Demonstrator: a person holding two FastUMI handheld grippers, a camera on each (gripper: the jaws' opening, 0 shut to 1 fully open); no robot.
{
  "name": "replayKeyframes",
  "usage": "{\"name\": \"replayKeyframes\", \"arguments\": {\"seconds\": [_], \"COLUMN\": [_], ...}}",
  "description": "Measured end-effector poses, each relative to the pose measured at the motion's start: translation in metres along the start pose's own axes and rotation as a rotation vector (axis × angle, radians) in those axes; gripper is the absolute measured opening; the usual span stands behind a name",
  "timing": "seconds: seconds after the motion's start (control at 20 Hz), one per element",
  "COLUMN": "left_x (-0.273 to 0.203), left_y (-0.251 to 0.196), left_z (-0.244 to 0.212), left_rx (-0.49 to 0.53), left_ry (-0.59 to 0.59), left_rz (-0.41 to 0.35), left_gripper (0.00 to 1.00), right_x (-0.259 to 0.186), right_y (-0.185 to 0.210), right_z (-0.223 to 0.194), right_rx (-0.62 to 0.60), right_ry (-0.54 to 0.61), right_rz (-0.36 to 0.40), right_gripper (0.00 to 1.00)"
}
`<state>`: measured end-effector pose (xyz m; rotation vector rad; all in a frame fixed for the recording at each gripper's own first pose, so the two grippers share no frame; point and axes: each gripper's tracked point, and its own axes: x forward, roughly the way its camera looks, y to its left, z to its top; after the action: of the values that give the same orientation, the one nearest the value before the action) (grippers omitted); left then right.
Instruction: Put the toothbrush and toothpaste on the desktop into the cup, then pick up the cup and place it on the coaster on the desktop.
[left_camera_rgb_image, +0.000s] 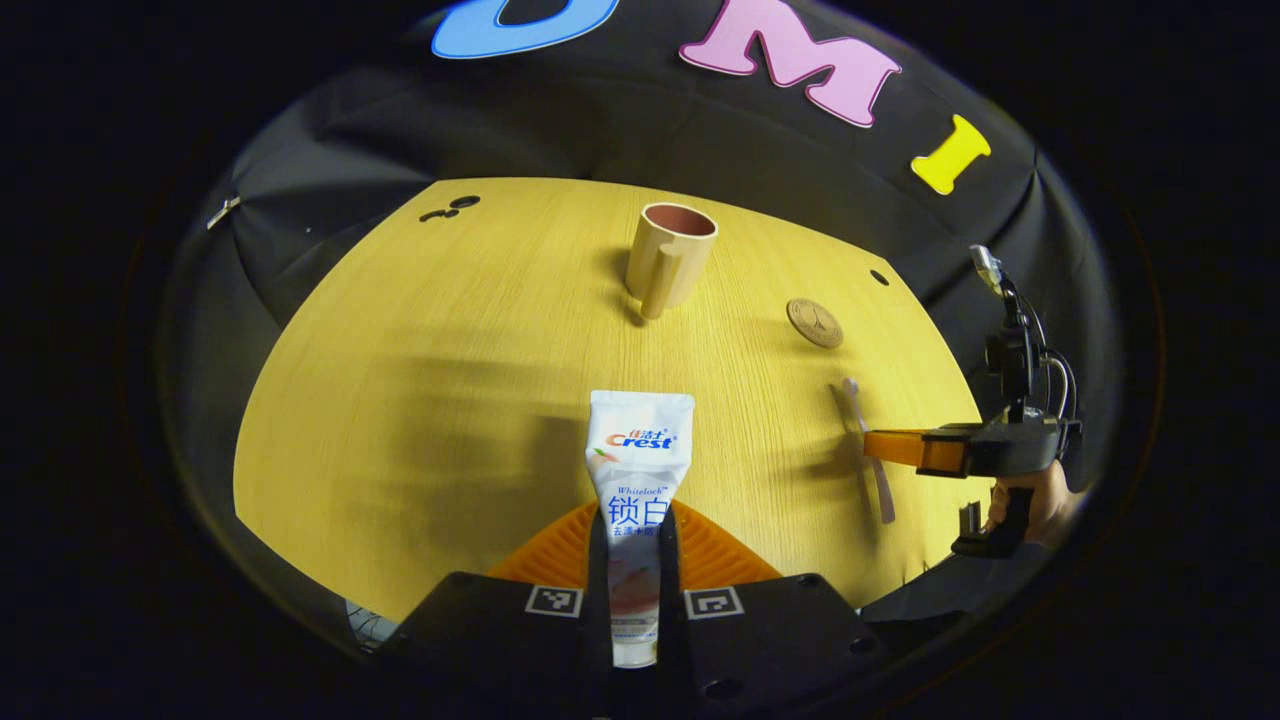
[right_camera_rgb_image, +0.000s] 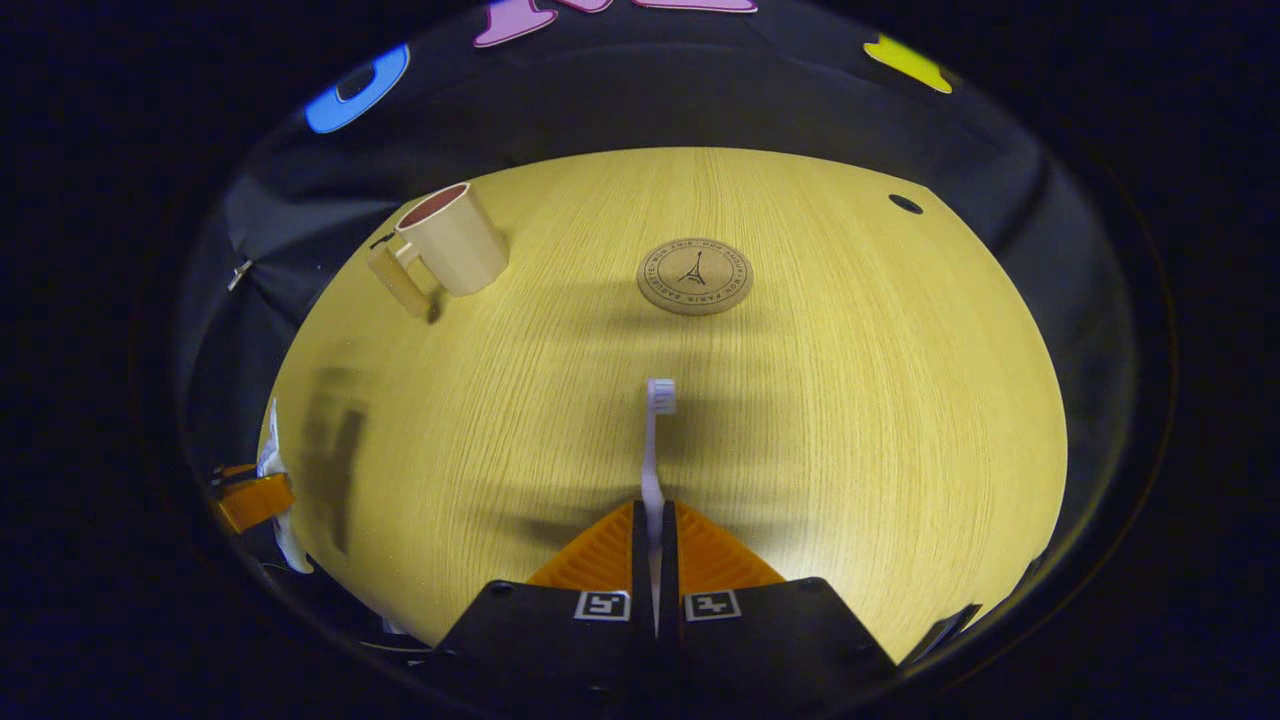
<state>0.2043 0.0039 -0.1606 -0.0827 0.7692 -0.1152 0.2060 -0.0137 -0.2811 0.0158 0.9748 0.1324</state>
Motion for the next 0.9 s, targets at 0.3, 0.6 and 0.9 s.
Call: {"name": "replayKeyframes", "arguments": {"seconds": [0.3,0.6,0.9], "left_x": [-0.011,-0.008,0.027], "left_y": [-0.003,-0.016,-0.038], "left_z": [0.083,0.182,0.251], "left_rx": [-0.048,-0.007,-0.013], "left_ry": [-0.137,-0.266,-0.349], "left_rz": [-0.022,-0.032,-0.066], "left_gripper": [0.23,0.22,0.22], "right_x": [-0.022,-0.047,-0.062], "right_y": [-0.016,-0.02,-0.03], "right_z": [0.007,0.026,0.052], "right_rx": [-0.019,-0.04,0.002], "right_ry": [-0.017,-0.046,-0.078], "right_rz": [0.027,0.094,0.158], "right_gripper": [0.05,0.05,0.05]}}
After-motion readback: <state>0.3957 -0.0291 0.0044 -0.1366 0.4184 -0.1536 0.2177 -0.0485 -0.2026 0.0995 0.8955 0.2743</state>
